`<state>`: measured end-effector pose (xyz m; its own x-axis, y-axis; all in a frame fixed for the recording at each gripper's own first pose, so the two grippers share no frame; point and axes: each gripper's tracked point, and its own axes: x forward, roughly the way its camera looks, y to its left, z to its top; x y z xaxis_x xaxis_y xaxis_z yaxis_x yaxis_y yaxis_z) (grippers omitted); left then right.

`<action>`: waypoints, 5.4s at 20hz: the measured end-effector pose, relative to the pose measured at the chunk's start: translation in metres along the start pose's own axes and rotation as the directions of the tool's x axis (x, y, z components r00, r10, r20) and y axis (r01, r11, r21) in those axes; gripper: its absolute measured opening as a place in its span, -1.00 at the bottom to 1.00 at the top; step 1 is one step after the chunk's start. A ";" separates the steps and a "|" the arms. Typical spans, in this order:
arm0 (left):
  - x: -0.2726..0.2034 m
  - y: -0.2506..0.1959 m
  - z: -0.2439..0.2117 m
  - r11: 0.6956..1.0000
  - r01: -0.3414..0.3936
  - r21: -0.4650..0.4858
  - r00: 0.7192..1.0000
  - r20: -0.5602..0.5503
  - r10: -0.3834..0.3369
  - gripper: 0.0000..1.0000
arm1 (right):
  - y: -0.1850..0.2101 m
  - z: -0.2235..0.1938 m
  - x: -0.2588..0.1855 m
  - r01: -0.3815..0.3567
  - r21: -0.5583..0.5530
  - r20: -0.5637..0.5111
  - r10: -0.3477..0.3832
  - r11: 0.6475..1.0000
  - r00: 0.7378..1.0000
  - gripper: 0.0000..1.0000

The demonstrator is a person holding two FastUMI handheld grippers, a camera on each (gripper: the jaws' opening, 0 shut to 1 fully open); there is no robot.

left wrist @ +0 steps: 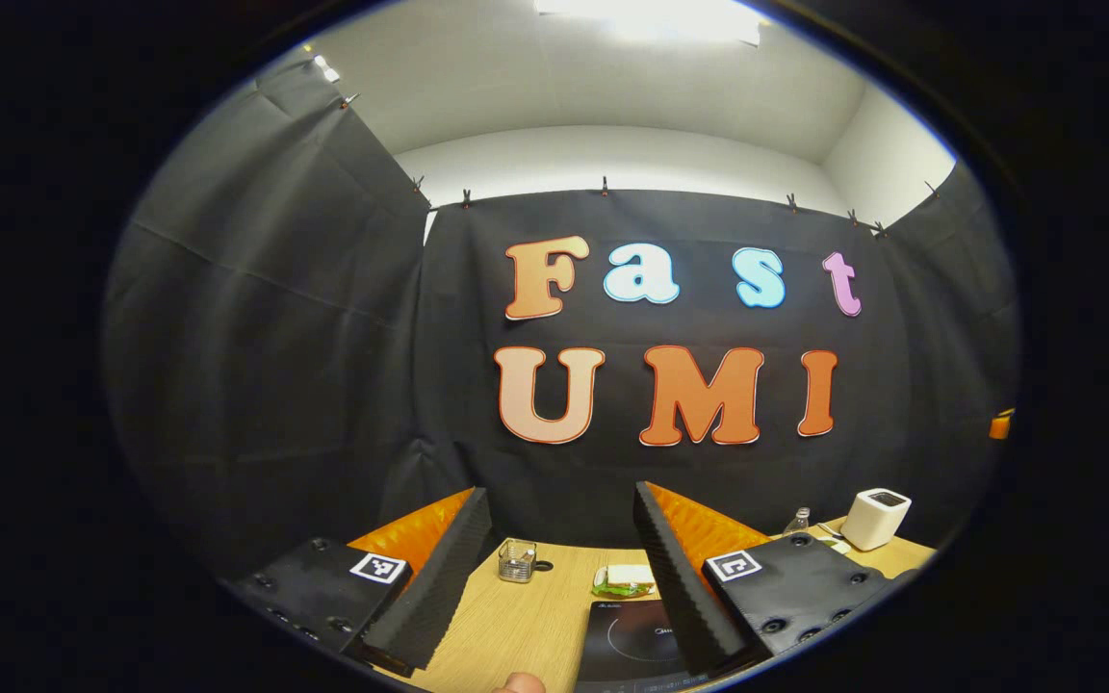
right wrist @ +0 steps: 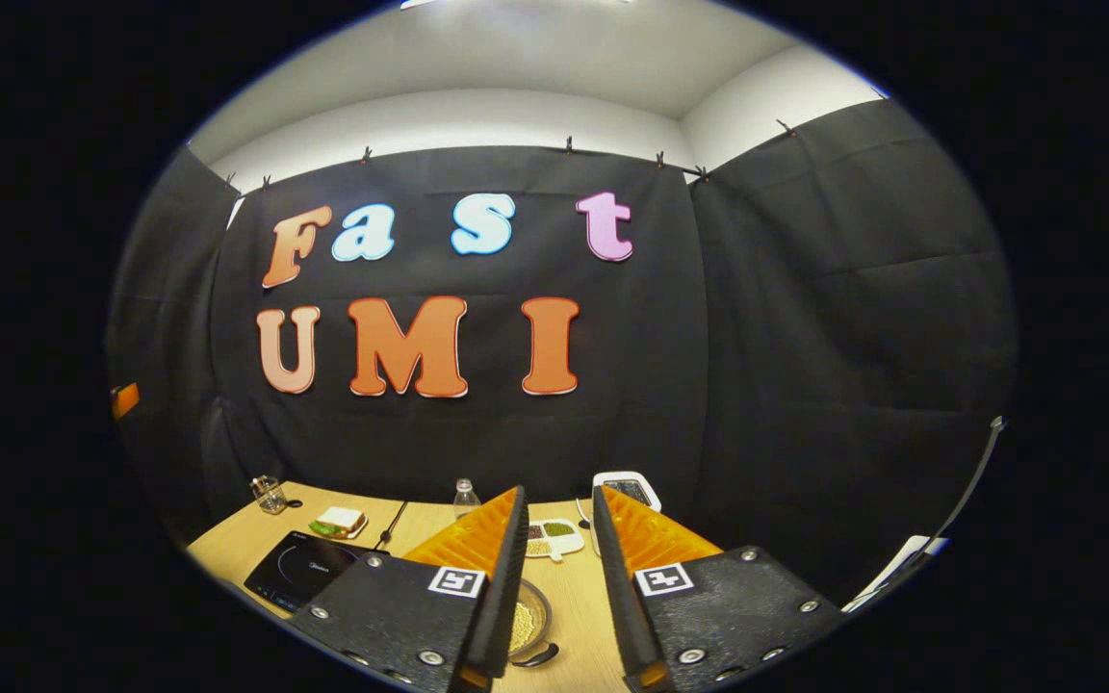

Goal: First push the handle of the pot to place it horizontally, then grasp the pot with both hands and set it on the induction cooktop.

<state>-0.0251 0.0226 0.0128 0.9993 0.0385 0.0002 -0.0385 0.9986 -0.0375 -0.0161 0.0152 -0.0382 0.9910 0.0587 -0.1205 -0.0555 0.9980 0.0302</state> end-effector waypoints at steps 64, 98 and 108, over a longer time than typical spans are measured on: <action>0.021 -0.004 -0.012 0.997 -0.041 0.063 0.997 -0.058 0.045 0.97 | 0.021 -0.360 0.077 0.103 0.235 -0.711 0.098 0.966 0.697 -1.00; 0.086 -0.115 -0.151 0.995 0.090 -0.051 0.954 -0.281 -0.101 0.97 | 0.007 -0.353 0.174 0.128 0.179 -0.714 0.039 0.975 0.699 -1.00; 0.091 -0.228 -0.223 0.983 0.176 -0.058 0.928 -0.323 -0.185 0.96 | 0.004 -0.339 0.177 0.052 0.102 -0.670 0.030 0.993 0.742 -1.00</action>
<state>0.0745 -0.2101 -0.2012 0.9350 -0.1611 -0.3158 0.1379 0.9859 -0.0947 0.1178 0.0374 -0.3962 0.6515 0.0894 -0.7534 0.0084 0.9921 0.1250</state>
